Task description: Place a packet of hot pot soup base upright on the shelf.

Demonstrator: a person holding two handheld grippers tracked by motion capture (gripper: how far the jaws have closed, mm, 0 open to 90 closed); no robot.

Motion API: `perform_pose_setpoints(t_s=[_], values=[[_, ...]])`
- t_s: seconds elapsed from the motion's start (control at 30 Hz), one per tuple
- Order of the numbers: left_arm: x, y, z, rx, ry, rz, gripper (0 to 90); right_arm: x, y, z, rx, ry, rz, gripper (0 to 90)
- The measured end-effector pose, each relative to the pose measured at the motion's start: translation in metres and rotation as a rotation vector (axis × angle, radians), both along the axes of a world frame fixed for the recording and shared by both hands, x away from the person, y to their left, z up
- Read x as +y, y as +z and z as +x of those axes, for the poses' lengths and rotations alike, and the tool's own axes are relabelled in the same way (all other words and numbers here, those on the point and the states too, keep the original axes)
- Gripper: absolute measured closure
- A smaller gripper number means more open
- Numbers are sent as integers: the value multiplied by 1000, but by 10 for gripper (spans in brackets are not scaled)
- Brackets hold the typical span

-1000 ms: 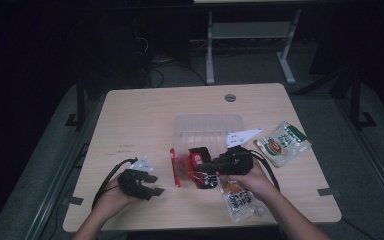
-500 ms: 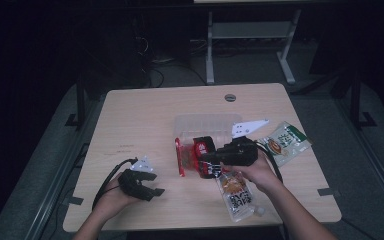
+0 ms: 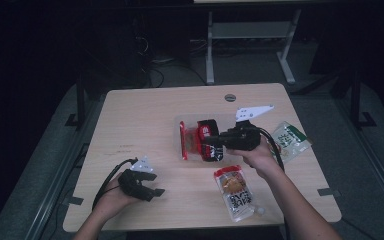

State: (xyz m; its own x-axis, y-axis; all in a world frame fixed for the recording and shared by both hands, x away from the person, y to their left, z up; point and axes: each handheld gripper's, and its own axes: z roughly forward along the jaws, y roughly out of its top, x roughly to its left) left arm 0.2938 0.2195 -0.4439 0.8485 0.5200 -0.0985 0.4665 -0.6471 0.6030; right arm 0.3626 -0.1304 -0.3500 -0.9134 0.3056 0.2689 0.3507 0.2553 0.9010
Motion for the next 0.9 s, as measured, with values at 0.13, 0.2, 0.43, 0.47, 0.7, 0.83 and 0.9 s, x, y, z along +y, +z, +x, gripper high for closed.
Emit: perform_pose_setpoints(t_s=[0.13, 0.2, 0.43, 0.47, 0.7, 0.83, 0.9], values=[[0, 0, 0, 0, -7, 4, 348, 0, 3, 5, -12, -15, 1, 900], [0, 0, 0, -3, -11, 7, 342, 1, 4, 9, -16, -23, 3, 900], [1, 0, 0, -8, -11, 12, 322, 4, 4, 25, -1, -59, 13, 900], [1, -1, 0, -10, -10, 12, 318, 4, 3, 27, -2, -65, 15, 900], [2, -1, 1, -16, -6, 13, 311, 3, -6, 33, 15, -88, -1, 900], [3, -1, 1, -19, -7, 19, 311, 1, -11, 34, 30, -98, 0, 900], [2, -1, 1, -17, -2, 13, 311, 1, -14, 35, 34, -104, -1, 900]])
